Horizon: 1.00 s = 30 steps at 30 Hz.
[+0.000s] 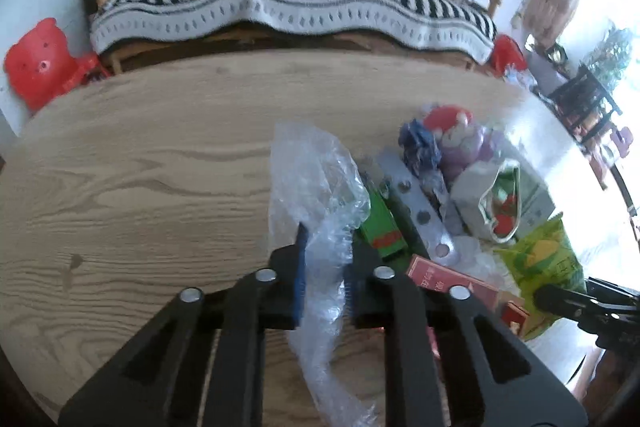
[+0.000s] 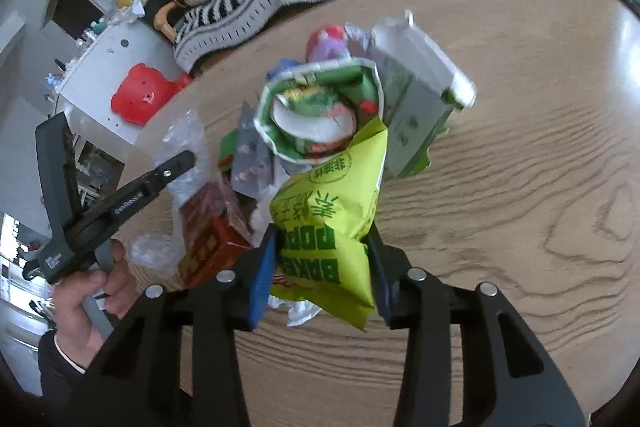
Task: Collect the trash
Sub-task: 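Grasp the yellow popcorn bag with the right tool while the left tool grasps a clear plastic bag, then carry both items to the black bin and release them inside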
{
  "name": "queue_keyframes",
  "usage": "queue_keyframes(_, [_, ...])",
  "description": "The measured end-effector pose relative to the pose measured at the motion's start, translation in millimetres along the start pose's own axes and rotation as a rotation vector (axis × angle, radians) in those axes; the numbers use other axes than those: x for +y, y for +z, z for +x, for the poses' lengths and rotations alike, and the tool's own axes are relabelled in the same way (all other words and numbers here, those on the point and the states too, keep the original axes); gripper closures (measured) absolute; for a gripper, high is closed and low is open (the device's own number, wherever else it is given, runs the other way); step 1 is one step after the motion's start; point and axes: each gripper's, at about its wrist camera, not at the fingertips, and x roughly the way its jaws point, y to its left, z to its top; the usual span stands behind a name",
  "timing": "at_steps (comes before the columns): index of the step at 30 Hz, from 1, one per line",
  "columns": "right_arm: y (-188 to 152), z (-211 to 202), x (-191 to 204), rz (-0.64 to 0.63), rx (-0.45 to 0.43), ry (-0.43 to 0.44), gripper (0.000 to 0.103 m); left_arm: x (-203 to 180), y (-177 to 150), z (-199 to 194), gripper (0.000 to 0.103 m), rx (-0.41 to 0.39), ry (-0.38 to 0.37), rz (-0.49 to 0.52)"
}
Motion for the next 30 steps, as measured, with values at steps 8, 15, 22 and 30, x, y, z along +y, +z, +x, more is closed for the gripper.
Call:
queue_keyframes(8, [-2.4,-44.6,-0.1,-0.071,-0.13,-0.061,0.063,-0.9,3.1,-51.2,0.094,-0.105,0.054,0.015])
queue_keyframes(15, [-15.2,-85.9,-34.1,-0.039,-0.188,-0.12,0.063,-68.4,-12.4,-67.0,0.094,-0.094,-0.094,0.131])
queue_keyframes(22, [-49.6,-182.7,-114.3,0.073,-0.327,-0.265,0.063,-204.3,-36.9,-78.1,0.094,-0.079,-0.313,0.329])
queue_keyframes(30, [-140.7,-289.6,-247.4,0.326,-0.406,-0.432,0.063,-390.6,-119.6,-75.9,0.094,0.048,-0.627,0.566])
